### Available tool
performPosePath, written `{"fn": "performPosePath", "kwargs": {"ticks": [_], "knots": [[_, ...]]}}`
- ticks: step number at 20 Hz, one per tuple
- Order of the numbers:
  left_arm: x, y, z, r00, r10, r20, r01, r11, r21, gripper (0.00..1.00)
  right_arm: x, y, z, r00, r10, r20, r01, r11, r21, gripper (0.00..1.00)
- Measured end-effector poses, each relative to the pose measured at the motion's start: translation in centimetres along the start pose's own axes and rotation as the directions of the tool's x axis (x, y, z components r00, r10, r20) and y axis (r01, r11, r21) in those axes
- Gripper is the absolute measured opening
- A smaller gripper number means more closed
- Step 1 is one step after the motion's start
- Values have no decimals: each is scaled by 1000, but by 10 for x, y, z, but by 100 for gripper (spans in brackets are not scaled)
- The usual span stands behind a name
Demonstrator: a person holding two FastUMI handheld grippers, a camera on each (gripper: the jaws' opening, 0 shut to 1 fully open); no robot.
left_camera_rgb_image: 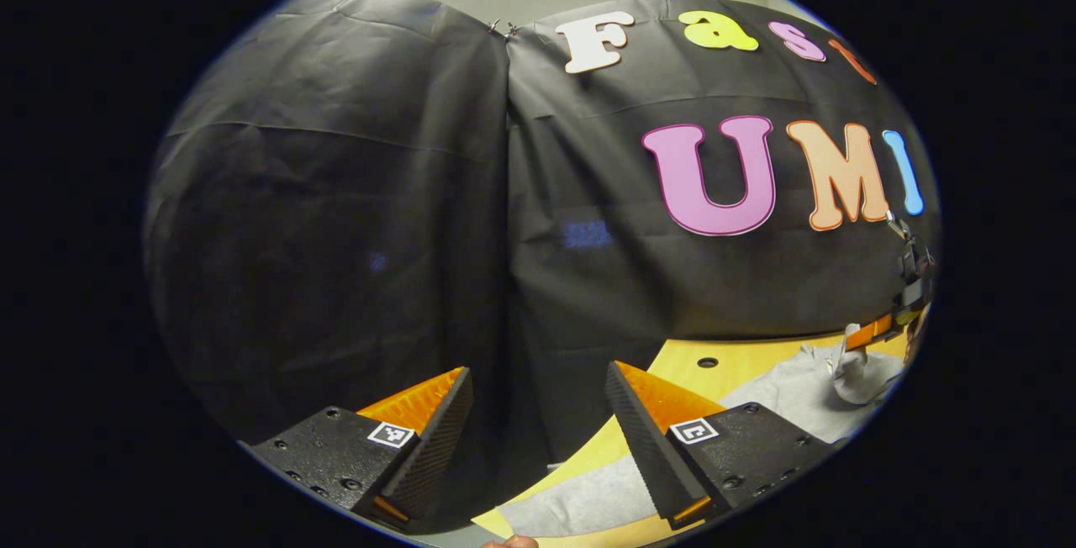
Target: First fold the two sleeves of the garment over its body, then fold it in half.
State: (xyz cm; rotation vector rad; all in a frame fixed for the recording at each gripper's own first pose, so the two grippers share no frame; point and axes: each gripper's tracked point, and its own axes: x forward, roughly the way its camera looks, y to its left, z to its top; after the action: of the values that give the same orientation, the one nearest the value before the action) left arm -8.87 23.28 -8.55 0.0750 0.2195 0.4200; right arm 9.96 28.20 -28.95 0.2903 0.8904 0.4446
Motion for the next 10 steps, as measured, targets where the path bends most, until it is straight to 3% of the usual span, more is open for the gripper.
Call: {"fn": "performPosePath", "kwargs": {"ticks": [5,6,8,10], "knots": [[-4,19,-25,999,25,-45,-24,1000,16,97,43,8,-45,996,-20,-90,18,999,-28,1],[-2,19,-30,998,29,-57,-28,999,17,94,48,8,-52,994,-23,-105,20,999,-31,4],[1,20,-43,996,32,-81,-31,999,14,98,50,16,-60,992,-15,-125,11,999,-37,8],[-4,20,-61,995,12,-104,-12,1000,1,94,48,24,-63,992,10,-127,-16,999,-50,19]]}}
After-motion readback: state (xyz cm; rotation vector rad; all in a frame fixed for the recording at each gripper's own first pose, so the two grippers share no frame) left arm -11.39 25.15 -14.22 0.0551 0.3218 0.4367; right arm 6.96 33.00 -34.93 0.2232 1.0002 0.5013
